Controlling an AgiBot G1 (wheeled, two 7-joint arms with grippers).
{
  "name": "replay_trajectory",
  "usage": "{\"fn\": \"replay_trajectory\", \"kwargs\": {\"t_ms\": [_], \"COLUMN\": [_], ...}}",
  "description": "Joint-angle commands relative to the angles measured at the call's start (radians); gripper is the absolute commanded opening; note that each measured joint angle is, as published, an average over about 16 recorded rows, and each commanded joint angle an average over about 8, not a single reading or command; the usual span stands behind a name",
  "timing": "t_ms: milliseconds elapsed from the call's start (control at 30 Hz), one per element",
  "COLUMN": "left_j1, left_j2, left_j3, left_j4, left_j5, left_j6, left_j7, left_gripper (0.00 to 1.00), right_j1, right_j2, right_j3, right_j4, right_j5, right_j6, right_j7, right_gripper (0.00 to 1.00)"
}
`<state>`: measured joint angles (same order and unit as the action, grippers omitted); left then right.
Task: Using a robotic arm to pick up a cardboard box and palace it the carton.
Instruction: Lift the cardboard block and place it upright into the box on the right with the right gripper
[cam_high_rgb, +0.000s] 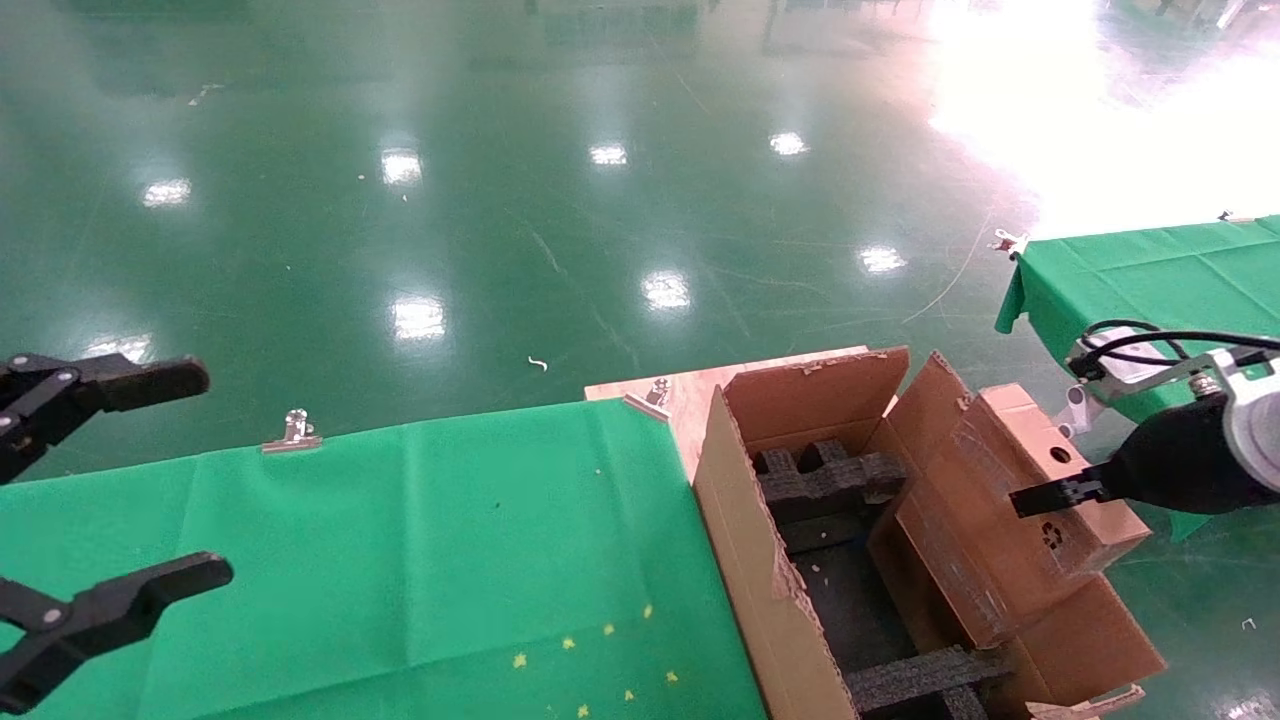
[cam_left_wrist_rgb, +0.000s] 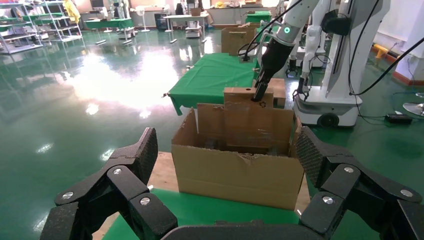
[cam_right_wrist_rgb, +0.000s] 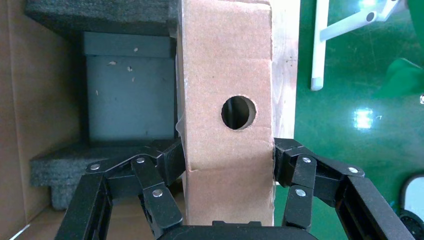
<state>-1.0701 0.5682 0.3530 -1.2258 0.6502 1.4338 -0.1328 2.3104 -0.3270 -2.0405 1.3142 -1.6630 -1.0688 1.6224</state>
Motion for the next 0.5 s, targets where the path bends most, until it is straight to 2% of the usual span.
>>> {"fn": "replay_trajectory", "kwargs": {"t_ms": [33, 500], "left_j1": [0.0, 0.0], "left_j2": [0.0, 0.0], "left_j3": [0.0, 0.0], "left_j4": [0.0, 0.0], "left_j5": [0.0, 0.0], "left_j6": [0.0, 0.0], "left_j7": [0.0, 0.0], "left_gripper": [1.0, 1.0], "right_j1": [-0.007, -0.071], "right_j2": [-0.003, -0.063], "right_j3": [-0.004, -0.031], "right_j4": [0.012, 0.017], "right_j5": [-0.013, -0.093], "right_j6": [0.01, 0.071], "right_j7": [0.035, 0.168], "right_gripper": [0.0, 0.0]}}
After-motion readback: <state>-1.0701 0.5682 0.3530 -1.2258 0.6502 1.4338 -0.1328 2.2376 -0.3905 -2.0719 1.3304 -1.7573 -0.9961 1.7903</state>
